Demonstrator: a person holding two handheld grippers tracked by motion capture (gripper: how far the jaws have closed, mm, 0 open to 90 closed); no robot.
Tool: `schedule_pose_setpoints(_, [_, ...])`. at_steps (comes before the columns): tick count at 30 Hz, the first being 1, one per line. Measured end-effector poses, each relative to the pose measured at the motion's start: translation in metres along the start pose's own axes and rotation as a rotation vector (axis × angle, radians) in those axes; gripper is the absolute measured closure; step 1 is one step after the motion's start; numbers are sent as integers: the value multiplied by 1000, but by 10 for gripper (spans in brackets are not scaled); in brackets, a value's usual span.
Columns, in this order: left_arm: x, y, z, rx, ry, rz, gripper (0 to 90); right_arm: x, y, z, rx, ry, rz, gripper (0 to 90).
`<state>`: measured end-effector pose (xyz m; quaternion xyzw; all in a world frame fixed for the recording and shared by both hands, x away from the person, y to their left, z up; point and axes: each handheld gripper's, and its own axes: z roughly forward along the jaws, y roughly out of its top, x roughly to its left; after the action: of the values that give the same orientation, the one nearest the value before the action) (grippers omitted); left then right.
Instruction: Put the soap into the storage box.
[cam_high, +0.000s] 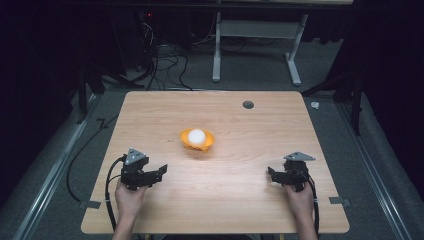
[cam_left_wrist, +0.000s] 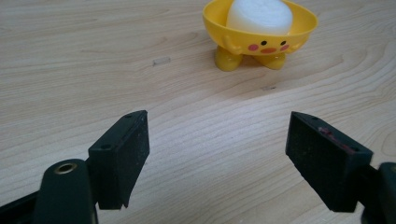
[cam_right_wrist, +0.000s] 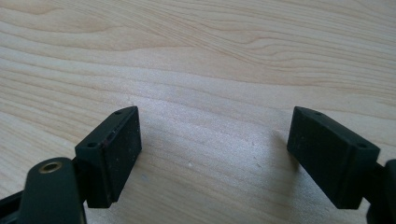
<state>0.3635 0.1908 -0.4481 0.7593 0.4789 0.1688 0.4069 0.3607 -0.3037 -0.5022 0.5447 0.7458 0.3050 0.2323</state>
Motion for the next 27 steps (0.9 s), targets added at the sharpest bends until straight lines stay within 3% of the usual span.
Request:
schedule_pose_setpoints(9, [3, -6, 7, 24, 12, -4, 223, 0, 0, 0, 0, 0, -2, 184])
schedule_pose_setpoints(16, [0, -9, 13, 48, 30, 27, 218, 0, 0, 0, 0, 0, -2, 184])
schedule_pose_setpoints(27, [2, -16, 19, 84, 47, 19, 216, 0, 0, 0, 0, 0, -3, 184])
